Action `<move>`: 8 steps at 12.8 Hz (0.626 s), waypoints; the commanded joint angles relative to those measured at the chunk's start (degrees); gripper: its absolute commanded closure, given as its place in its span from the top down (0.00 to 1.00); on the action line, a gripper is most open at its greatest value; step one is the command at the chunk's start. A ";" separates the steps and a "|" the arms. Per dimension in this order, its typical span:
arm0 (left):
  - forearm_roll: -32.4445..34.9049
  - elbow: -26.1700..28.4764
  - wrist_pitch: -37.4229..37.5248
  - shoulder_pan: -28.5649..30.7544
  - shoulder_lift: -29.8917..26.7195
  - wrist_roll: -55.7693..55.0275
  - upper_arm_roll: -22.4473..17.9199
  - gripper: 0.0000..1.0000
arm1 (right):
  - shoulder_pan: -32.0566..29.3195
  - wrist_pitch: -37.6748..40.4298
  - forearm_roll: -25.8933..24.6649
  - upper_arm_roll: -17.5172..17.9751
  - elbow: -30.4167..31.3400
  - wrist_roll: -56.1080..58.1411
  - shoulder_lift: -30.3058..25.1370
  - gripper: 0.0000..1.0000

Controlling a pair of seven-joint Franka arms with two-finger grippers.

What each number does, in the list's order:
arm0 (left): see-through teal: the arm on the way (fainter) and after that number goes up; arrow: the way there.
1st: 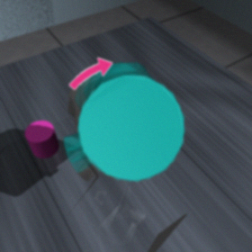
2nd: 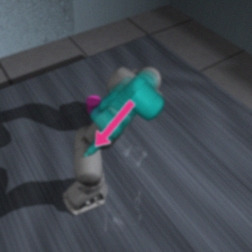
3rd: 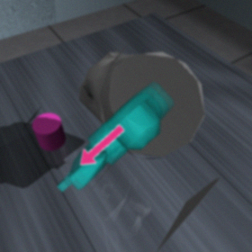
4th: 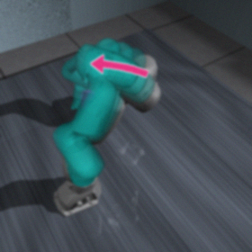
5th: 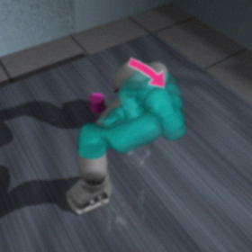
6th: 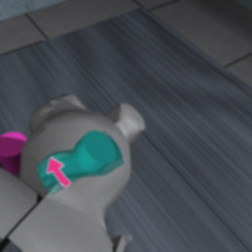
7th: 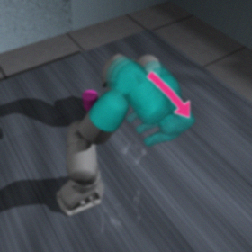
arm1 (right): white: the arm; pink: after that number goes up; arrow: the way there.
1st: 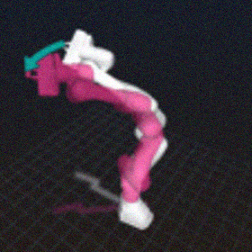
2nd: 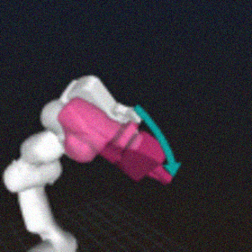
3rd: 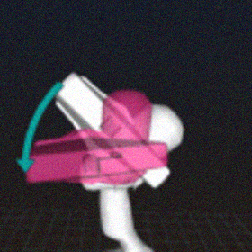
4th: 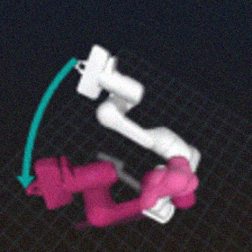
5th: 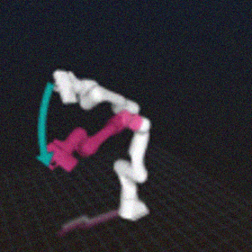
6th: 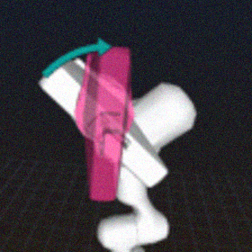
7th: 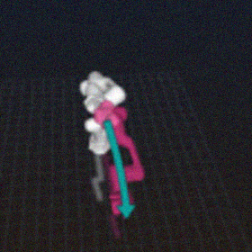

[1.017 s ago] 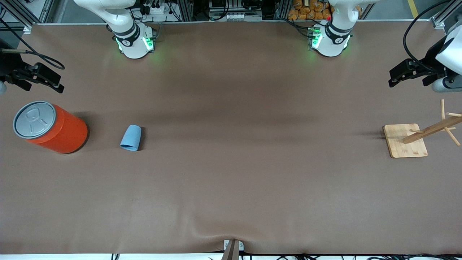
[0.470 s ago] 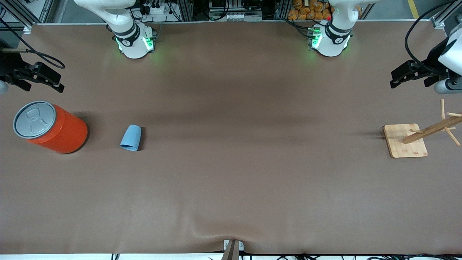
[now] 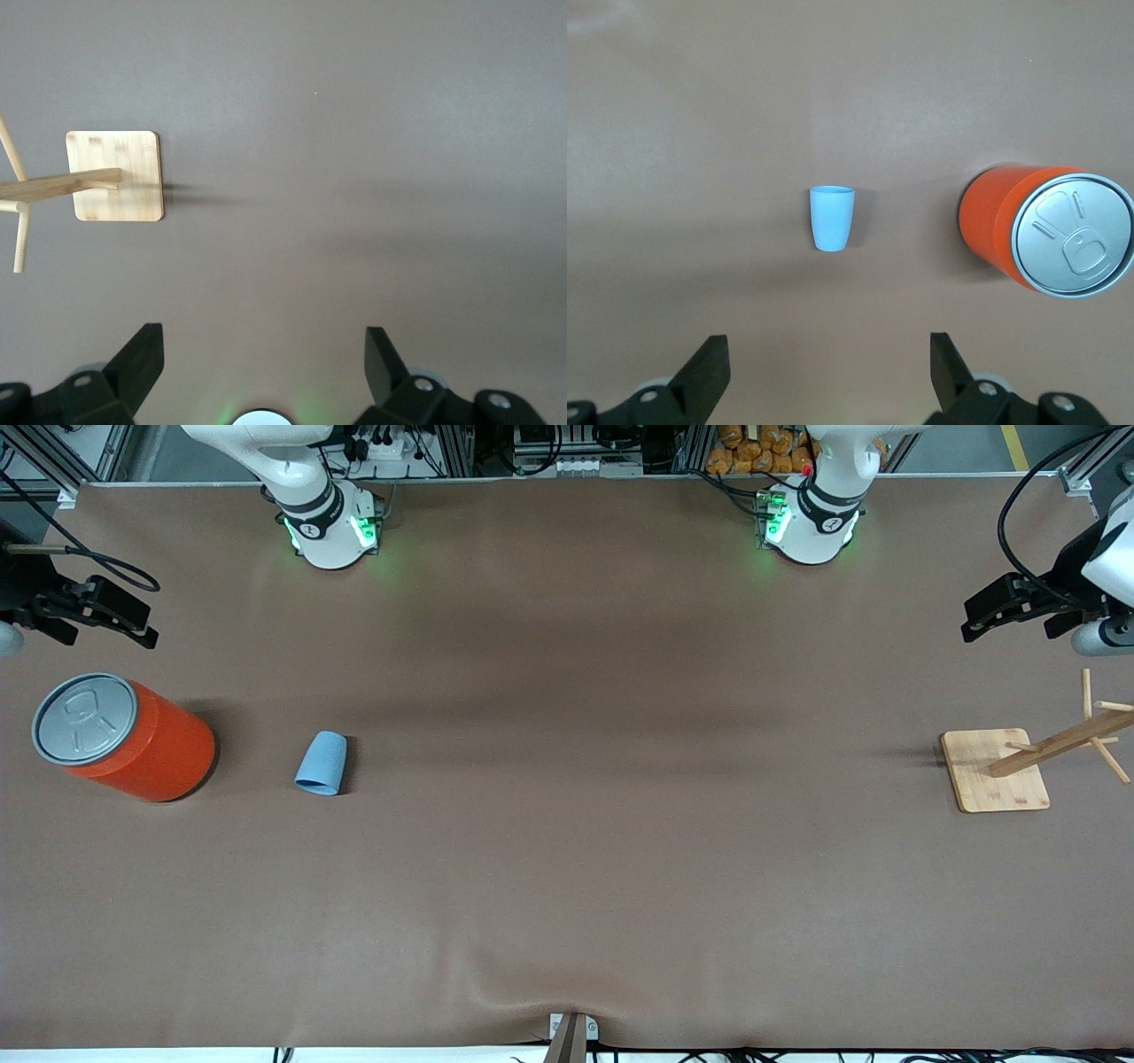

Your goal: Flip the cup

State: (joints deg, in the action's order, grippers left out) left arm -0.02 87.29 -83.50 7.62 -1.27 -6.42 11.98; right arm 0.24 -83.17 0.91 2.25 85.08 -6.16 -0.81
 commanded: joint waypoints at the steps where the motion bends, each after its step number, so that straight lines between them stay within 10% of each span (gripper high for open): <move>1: -0.51 -1.07 0.80 0.47 0.47 0.97 0.42 1.00 | -0.33 0.81 -0.38 1.26 0.87 0.80 1.42 1.00; 8: -0.51 -1.15 0.80 0.64 0.12 1.06 0.16 1.00 | 1.79 -8.82 0.06 1.26 15.16 0.36 6.70 1.00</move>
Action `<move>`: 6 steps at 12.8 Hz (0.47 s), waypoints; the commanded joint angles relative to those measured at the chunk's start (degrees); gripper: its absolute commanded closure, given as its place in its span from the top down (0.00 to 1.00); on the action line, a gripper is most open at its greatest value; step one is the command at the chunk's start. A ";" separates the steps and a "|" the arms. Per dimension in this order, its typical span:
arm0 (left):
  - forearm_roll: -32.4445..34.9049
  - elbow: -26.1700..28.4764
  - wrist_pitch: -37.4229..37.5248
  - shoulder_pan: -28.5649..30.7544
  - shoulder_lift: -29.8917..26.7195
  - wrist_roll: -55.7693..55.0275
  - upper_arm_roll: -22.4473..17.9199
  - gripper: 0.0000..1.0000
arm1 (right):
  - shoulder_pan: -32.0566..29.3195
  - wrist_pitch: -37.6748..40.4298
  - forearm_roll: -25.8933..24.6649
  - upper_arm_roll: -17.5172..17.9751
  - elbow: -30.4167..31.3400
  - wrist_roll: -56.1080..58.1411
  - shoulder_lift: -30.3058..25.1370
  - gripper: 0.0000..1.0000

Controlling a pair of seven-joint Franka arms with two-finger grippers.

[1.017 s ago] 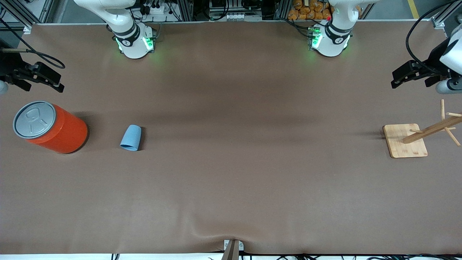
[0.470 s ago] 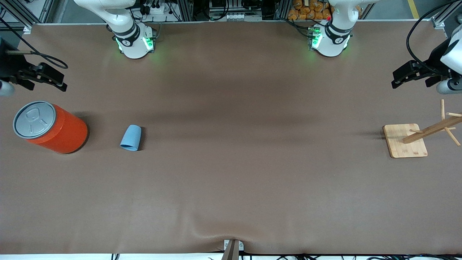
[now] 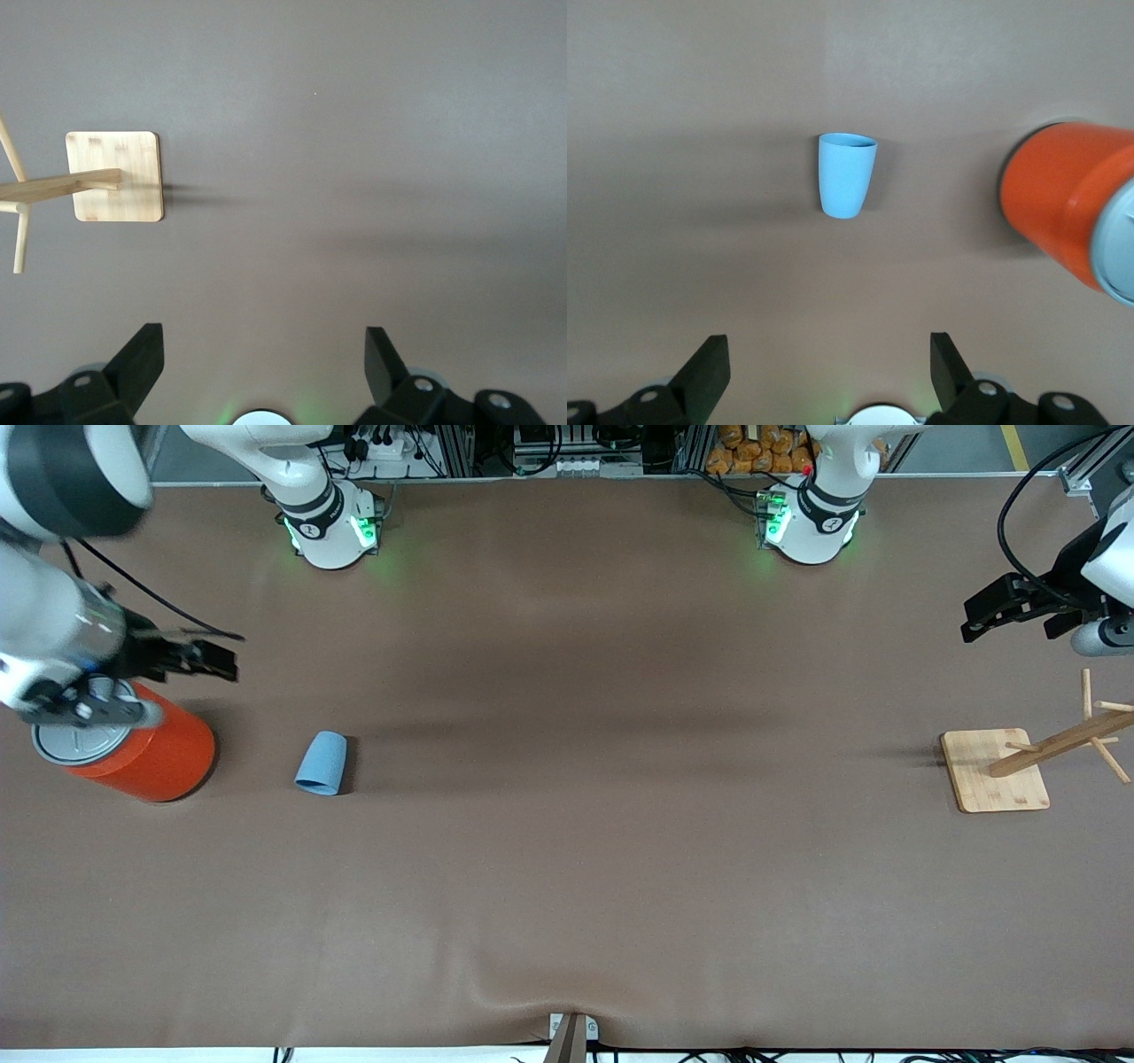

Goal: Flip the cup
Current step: 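Reach the right gripper down to the lying blue cup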

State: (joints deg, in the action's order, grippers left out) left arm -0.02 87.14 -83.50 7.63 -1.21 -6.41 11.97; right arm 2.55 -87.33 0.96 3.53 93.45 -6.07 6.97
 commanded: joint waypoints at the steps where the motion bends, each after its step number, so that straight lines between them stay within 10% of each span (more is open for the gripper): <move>1: -0.51 -1.01 0.80 0.64 0.07 1.14 0.16 1.00 | -0.62 -7.56 0.00 -0.10 9.80 0.44 -1.09 1.00; 6: -0.68 -1.19 0.80 0.64 0.16 1.14 0.16 1.00 | 0.17 -26.62 0.00 -0.02 22.20 0.70 3.64 1.00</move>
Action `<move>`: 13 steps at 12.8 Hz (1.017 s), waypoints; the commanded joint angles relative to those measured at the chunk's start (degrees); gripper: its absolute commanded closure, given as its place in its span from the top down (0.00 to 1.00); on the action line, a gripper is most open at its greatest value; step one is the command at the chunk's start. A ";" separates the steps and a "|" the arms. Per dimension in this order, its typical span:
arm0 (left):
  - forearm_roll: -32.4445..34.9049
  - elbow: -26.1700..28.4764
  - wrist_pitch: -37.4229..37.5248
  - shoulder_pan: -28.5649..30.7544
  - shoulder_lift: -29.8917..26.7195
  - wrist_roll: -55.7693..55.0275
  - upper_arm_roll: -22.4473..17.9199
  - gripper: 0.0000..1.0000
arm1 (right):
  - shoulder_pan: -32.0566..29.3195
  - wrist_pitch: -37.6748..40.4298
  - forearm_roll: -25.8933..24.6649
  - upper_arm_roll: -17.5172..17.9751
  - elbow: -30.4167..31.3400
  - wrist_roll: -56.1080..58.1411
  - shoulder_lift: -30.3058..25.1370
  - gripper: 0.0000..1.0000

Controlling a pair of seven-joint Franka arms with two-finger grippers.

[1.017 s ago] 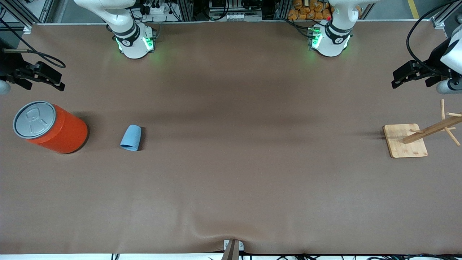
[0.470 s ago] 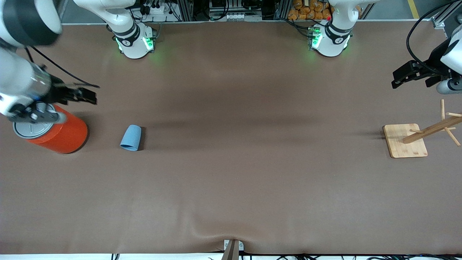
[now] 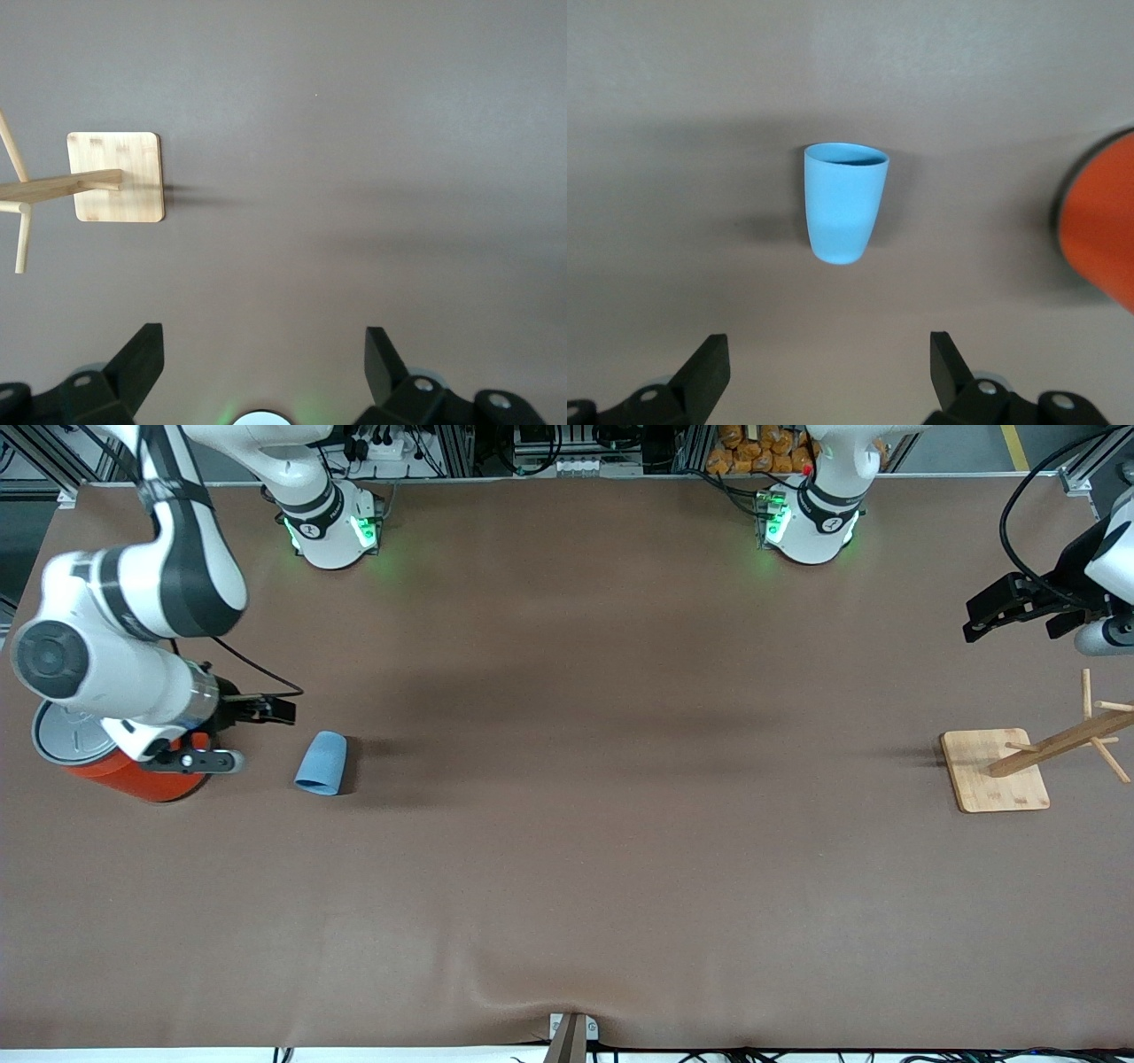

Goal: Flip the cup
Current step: 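Reach the right gripper down to the lying blue cup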

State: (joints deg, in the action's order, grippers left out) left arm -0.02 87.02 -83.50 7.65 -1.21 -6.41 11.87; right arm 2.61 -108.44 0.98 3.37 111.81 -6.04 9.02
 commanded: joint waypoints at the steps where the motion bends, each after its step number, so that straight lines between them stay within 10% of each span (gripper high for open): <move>1: -0.68 -1.06 0.79 0.61 0.16 1.14 0.26 1.00 | 0.11 -9.81 -0.01 0.15 6.99 0.86 2.05 1.00; 13: -0.77 -1.06 0.71 0.62 0.33 1.05 0.26 1.00 | 0.46 -31.21 -0.80 -0.03 11.68 3.58 13.56 1.00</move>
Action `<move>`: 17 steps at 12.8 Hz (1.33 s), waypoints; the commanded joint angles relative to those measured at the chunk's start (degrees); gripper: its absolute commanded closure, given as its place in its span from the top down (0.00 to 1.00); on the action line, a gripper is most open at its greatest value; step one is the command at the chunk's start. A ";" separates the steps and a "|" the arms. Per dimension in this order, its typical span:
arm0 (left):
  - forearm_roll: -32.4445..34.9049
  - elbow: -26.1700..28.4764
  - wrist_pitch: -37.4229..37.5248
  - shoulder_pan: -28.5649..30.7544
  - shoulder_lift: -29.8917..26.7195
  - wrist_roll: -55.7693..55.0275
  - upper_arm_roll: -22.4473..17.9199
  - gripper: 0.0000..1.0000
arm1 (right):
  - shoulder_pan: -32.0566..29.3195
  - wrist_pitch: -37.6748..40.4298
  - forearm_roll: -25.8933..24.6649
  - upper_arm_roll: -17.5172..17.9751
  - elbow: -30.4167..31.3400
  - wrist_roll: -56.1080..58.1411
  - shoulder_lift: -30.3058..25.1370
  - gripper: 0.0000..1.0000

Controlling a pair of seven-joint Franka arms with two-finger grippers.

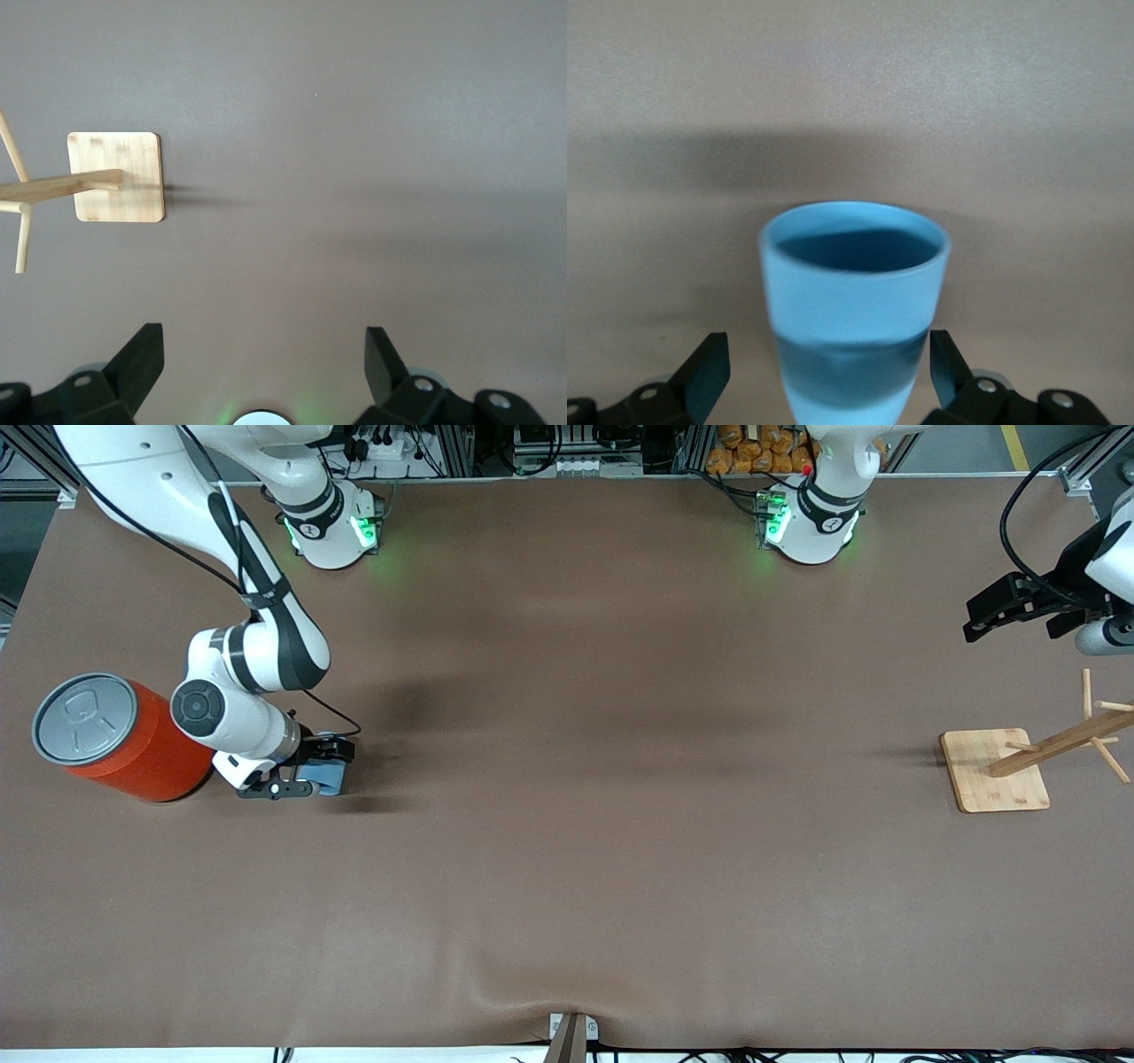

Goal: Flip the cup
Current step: 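Reach the right gripper down to the lying blue cup, then close the right gripper on the blue cup's base and lift it, then carry the blue cup with the right gripper toward the table middle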

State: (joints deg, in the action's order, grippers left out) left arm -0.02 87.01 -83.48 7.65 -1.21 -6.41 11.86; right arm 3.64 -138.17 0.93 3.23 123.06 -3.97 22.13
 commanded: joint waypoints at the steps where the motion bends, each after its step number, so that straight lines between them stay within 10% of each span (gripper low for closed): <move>1: -0.77 -1.05 0.77 0.69 0.33 1.05 0.27 1.00 | -0.91 -2.88 -0.75 0.11 0.51 1.51 1.24 1.00; 4: -0.77 -1.05 0.69 0.70 0.33 1.05 0.27 1.00 | -1.09 -0.11 -0.58 0.29 -0.79 1.42 1.17 0.06; 8: -0.77 -1.05 0.69 0.61 0.33 1.05 0.27 1.00 | 0.49 21.40 0.30 5.01 -18.60 5.79 2.74 0.00; 13: -0.77 -1.05 0.69 0.70 0.33 1.05 0.27 1.00 | 5.56 23.65 6.63 14.52 -33.22 8.27 7.57 0.00; 17: -0.77 -1.05 0.69 0.70 0.33 1.14 0.18 1.00 | 19.28 23.82 -6.35 14.52 -43.94 18.69 16.44 0.00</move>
State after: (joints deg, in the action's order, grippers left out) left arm -0.02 87.00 -83.48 7.69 -1.20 -6.41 11.81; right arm 18.89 -115.76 -0.43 18.13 87.12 8.56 31.78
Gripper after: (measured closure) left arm 0.000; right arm 0.207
